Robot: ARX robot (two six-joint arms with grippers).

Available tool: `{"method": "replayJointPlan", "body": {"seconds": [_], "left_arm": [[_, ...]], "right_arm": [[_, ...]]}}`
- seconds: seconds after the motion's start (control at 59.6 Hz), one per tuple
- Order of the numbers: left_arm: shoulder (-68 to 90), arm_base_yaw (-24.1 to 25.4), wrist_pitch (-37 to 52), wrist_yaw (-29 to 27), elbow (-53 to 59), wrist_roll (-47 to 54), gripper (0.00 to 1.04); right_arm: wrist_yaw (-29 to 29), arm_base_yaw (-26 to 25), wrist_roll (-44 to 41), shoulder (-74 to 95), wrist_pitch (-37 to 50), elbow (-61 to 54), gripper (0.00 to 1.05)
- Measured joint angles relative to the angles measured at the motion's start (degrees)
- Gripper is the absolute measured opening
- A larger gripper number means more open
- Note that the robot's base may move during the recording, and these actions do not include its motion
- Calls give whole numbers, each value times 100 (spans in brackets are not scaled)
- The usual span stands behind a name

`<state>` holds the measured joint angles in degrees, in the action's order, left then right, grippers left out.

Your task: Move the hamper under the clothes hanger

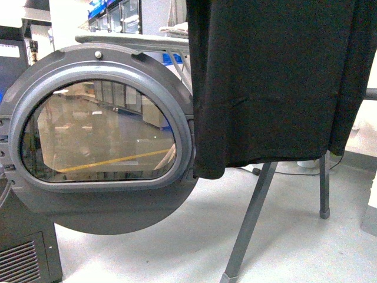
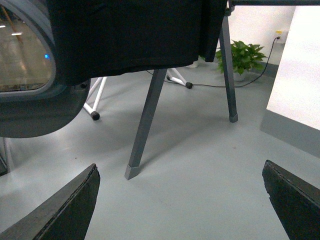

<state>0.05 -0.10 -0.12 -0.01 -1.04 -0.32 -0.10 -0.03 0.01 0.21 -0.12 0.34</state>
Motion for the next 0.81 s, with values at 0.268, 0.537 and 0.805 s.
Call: {"method": "replayJointPlan", "body": {"seconds": [0.268, 0.537, 0.805], "left_arm": [[0, 0, 0, 2, 0, 0, 98], [0, 0, 0, 2, 0, 0, 98], [-4, 0, 0, -15, 0, 0, 98]], "right_arm": [[22, -4, 0, 0, 0, 0, 97], [7, 0, 0, 0, 0, 0, 97], [-7, 2, 0, 0, 0, 0, 97]]}}
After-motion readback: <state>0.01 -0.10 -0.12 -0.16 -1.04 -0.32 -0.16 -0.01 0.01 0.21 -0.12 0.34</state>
